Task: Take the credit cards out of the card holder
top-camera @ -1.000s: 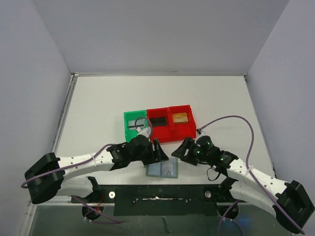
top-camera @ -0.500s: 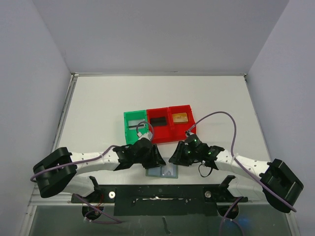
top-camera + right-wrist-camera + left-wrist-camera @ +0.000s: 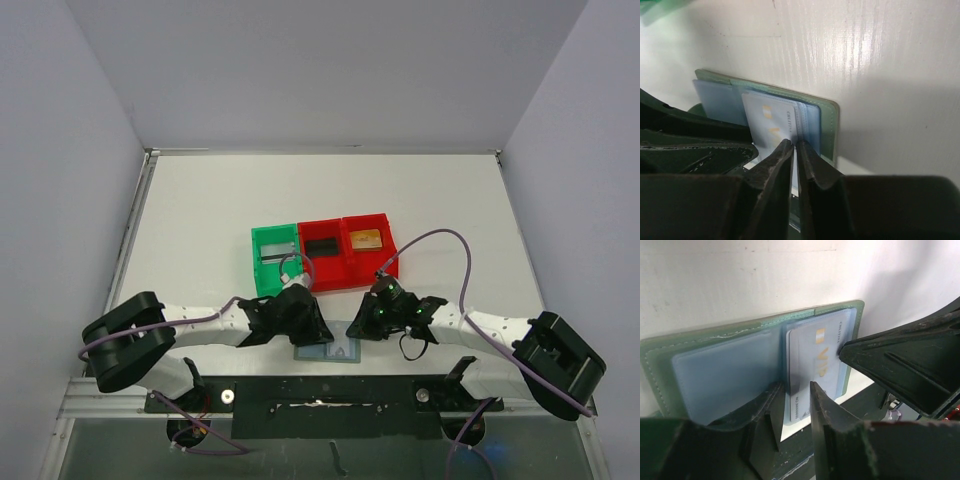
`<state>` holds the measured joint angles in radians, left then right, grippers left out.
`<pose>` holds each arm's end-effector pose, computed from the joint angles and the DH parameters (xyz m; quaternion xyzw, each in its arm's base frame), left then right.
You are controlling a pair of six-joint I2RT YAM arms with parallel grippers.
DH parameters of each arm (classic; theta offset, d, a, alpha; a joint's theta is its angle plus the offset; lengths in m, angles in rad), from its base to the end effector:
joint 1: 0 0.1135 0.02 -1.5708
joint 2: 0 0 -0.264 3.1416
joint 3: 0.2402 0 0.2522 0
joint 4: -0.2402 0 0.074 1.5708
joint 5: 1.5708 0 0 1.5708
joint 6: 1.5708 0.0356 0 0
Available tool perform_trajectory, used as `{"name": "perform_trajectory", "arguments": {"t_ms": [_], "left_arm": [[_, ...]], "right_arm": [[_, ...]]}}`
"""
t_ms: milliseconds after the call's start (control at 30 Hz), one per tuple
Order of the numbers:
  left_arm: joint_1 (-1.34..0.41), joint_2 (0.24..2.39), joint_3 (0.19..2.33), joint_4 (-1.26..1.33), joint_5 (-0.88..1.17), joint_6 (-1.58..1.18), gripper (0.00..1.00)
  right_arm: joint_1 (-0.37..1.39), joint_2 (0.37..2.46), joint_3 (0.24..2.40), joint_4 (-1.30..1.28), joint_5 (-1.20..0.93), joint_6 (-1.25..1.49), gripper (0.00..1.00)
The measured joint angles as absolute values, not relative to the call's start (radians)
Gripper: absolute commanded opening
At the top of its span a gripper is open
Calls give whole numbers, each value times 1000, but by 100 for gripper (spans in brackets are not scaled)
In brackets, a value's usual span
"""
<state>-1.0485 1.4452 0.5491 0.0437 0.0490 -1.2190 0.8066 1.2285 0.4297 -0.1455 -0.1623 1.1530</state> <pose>0.1276 -0.2253 0.1391 -0.0711 0.9332 -0.3281 0.1280 0.1406 0.1550 0.1401 0.1388 0.9383 0.2980 0.1071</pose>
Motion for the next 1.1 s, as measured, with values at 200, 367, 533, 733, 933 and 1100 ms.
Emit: {"name": "perform_trajectory", "arguments": {"t_ms": [200,367,533,733,933,1100], "left_arm": [[-1048,1444,492,130,44,-1255,15],[-1048,1434,461,171,37,-1280,9],[-1049,1424,440,196,34,-1301,0],[-1052,1401,411,221,22,-1318,0],[-1052,1369,396,218,7,-1327,0],[-1052,1349,383,218,0,-1329,0]], "right_arm": [[807,1240,420,-117,-159,1188,9],[807,1240,417,-112,-157,1192,9],[810,1237,417,-113,-152,1192,9],[813,1235,415,-113,-147,1194,9],[813,1235,415,-113,-146,1194,9],[813,1234,415,-113,-146,1194,9]]}}
